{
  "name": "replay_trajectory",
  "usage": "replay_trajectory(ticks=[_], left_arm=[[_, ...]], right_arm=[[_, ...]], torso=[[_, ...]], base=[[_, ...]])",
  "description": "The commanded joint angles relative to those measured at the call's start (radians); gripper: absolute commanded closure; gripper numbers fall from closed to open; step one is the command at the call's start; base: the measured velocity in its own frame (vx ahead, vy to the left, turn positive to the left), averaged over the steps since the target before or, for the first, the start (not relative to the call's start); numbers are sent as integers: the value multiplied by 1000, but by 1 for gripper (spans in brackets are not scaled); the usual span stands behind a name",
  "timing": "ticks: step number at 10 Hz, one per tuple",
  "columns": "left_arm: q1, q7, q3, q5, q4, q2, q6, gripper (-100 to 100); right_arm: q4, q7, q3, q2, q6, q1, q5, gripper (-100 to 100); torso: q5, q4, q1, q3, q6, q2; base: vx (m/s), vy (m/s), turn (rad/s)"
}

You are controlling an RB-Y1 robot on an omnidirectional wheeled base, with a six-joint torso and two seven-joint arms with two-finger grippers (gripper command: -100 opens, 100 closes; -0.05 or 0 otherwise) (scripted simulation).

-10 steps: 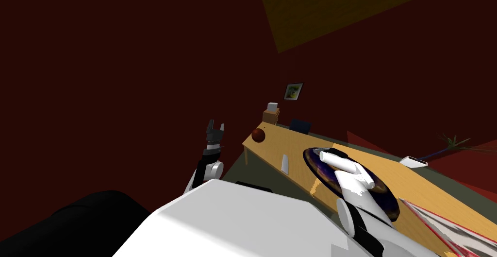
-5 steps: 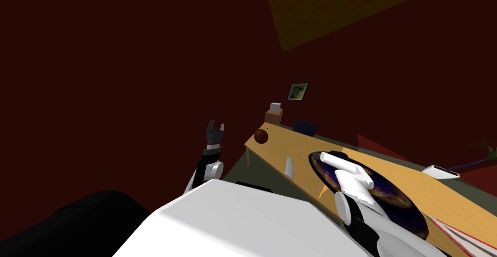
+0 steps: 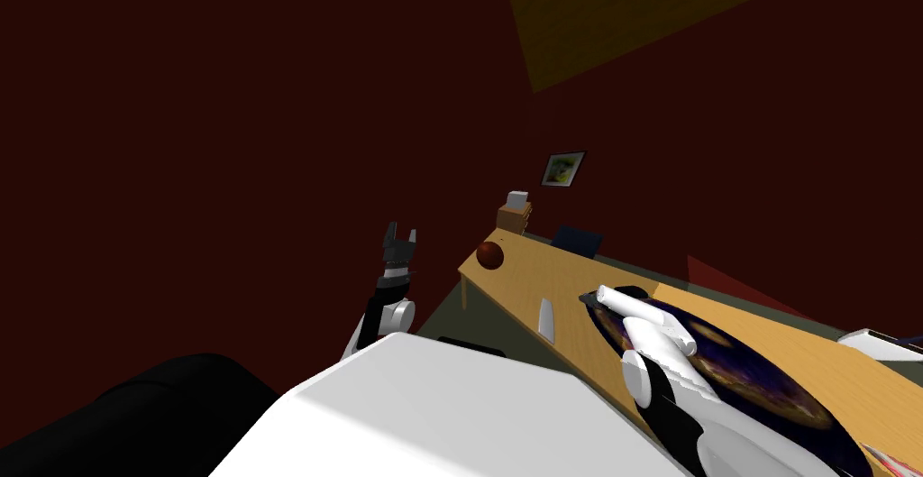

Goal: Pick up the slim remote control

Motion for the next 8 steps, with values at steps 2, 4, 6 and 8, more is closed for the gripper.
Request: replay_trajectory(ticks=[2,4,6,8], left_arm=[[0,0,0,0,0,0,0,0],[0,0,0,0,0,0,0,0],[0,0,0,0,0,0,0,0],[0,0,0,0,0,0,0,0]], right_arm=[[90,-40,-13,-16,35,-25,-9,-100],[150,-74,-24,-21,69,-34,-17,-100],[180,-104,-33,-26,101,-42,-24,-100],[197,-104,-33,-26,101,-42,-24,-100]], torso=[[0,0,-1,0,0,1],[0,0,-1,0,0,0],[0,0,0,0,0,0],[0,0,0,0,0,0]], base=[[19,17,47],[34,22,74],[38,28,85],[19,18,18]])
